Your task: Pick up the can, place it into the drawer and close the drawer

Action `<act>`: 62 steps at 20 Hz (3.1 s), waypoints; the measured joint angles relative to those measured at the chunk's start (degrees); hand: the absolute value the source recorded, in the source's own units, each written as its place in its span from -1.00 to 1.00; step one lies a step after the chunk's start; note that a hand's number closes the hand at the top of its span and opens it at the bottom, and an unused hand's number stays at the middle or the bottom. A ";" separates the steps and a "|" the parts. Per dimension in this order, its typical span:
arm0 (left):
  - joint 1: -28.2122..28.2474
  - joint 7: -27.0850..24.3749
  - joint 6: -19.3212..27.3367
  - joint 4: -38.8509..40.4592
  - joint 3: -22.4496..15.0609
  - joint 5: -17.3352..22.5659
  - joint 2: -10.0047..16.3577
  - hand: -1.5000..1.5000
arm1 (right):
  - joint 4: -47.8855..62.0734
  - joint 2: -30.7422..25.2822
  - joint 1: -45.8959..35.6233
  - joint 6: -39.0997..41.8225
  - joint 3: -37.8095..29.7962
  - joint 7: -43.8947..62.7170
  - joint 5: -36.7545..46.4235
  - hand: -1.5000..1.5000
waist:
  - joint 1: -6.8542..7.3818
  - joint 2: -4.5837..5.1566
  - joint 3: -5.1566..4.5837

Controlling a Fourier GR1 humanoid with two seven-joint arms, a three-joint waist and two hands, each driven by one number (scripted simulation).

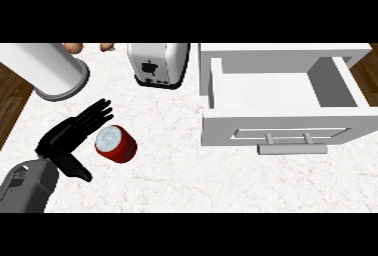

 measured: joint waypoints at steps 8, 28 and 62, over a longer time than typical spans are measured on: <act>-5.55 -11.42 1.10 16.34 -0.31 -8.60 1.57 -1.00 | 0.65 -1.37 -2.01 0.56 -2.27 2.03 -2.04 -1.00 | -0.30 0.12 -0.04; -12.88 -21.02 5.69 37.56 -1.67 -15.01 -2.23 -1.00 | -3.32 -0.59 -1.14 1.99 -4.98 6.69 -6.14 -1.00 | -0.85 0.30 -0.11; -10.97 -9.11 35.82 5.47 6.28 2.91 -18.02 1.00 | -5.93 2.94 2.31 1.75 -6.03 7.04 -6.87 -1.00 | 1.86 -0.85 0.14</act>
